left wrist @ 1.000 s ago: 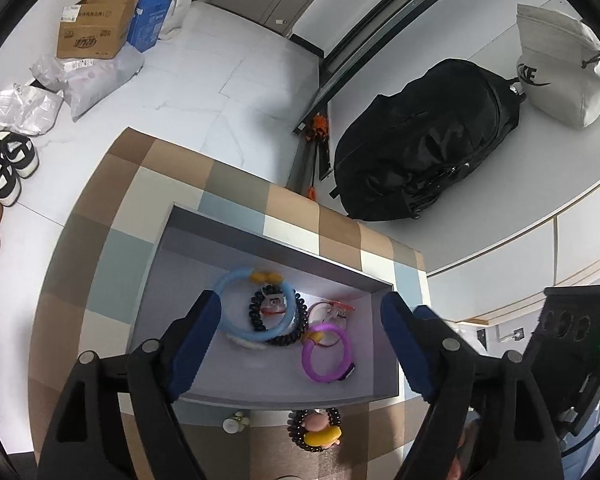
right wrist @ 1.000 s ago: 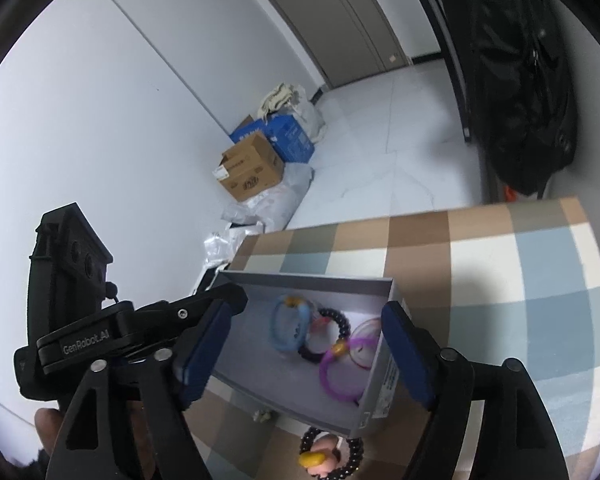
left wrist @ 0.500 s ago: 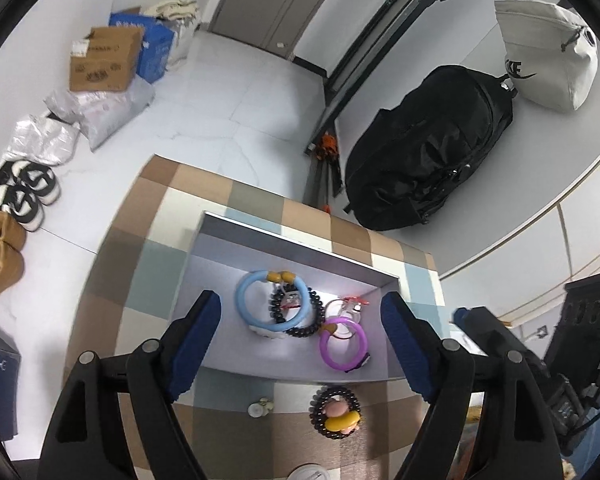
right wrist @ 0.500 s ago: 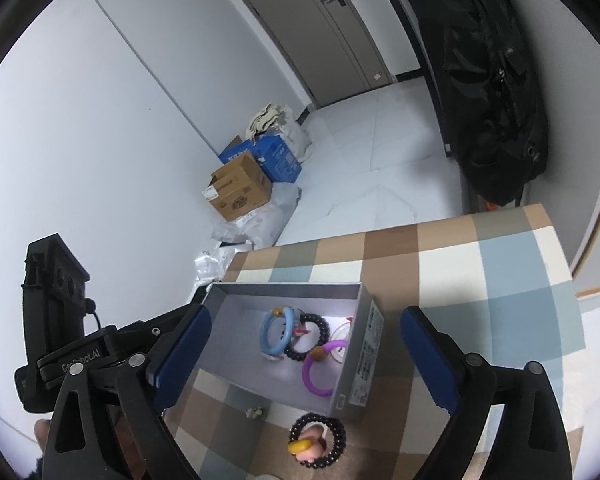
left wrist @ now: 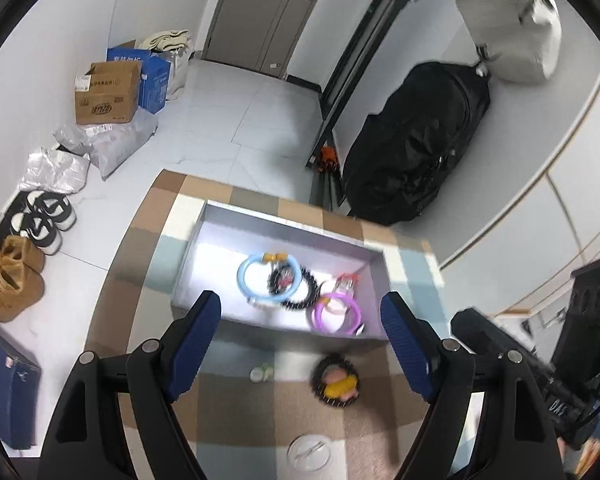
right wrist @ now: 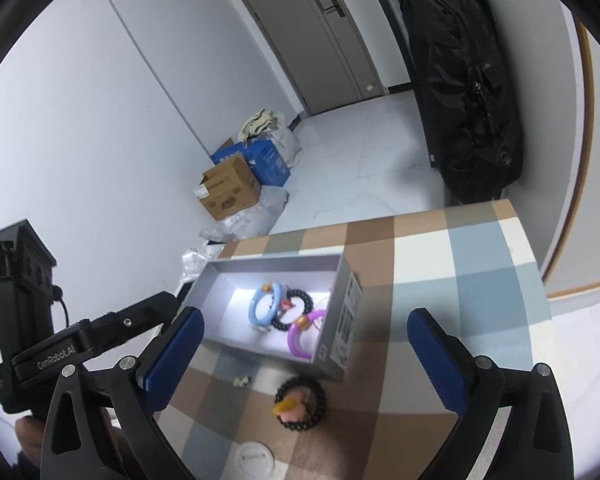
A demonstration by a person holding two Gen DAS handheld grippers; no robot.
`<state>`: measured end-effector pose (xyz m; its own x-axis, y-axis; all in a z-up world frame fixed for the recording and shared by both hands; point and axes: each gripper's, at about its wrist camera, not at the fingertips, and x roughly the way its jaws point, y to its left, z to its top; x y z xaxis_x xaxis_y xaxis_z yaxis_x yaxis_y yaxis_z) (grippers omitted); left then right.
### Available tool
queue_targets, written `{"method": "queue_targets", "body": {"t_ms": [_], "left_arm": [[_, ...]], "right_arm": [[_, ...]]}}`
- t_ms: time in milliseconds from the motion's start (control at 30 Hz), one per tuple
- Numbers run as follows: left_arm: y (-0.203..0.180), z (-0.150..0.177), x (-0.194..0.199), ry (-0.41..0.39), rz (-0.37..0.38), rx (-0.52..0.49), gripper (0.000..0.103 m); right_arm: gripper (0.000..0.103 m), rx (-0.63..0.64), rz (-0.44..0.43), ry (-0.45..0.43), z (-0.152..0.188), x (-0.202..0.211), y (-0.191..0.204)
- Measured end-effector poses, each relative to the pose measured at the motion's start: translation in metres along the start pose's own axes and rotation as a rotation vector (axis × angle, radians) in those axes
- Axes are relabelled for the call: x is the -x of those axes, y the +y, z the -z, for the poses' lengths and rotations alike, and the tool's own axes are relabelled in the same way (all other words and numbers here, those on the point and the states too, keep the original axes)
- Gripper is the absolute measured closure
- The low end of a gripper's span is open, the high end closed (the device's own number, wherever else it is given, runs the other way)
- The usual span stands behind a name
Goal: Organize jewelry
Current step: 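Withdraw both grippers from the box toward the remaining jewelry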
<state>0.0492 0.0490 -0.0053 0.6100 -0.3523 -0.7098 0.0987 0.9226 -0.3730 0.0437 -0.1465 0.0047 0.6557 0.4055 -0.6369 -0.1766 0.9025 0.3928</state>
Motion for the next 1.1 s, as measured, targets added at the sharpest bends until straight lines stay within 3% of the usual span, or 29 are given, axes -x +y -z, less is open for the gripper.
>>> {"method": "queue_targets", "body": {"t_ms": [100, 533, 867, 1100], "left_arm": [[-0.002, 0.013, 0.001, 0.019, -0.061, -0.034, 0.024], [-0.003, 0.054, 0.001, 0.091, -0.137, -0.075, 0.024], [-0.011, 0.076, -0.01, 0.197, -0.09, -0.156, 0.024], [-0.025, 0.088, -0.013, 0.198, -0.095, -0.235, 0.024]], "right_arm": [[0.0, 0.002, 0.006, 0.004, 0.007, 0.005, 0.0], [0.0, 0.005, 0.025, 0.041, 0.03, 0.021, -0.004], [0.0, -0.031, 0.033, 0.061, 0.04, 0.03, -0.012], [0.0, -0.052, 0.067, 0.088, 0.046, 0.03, -0.02]]}}
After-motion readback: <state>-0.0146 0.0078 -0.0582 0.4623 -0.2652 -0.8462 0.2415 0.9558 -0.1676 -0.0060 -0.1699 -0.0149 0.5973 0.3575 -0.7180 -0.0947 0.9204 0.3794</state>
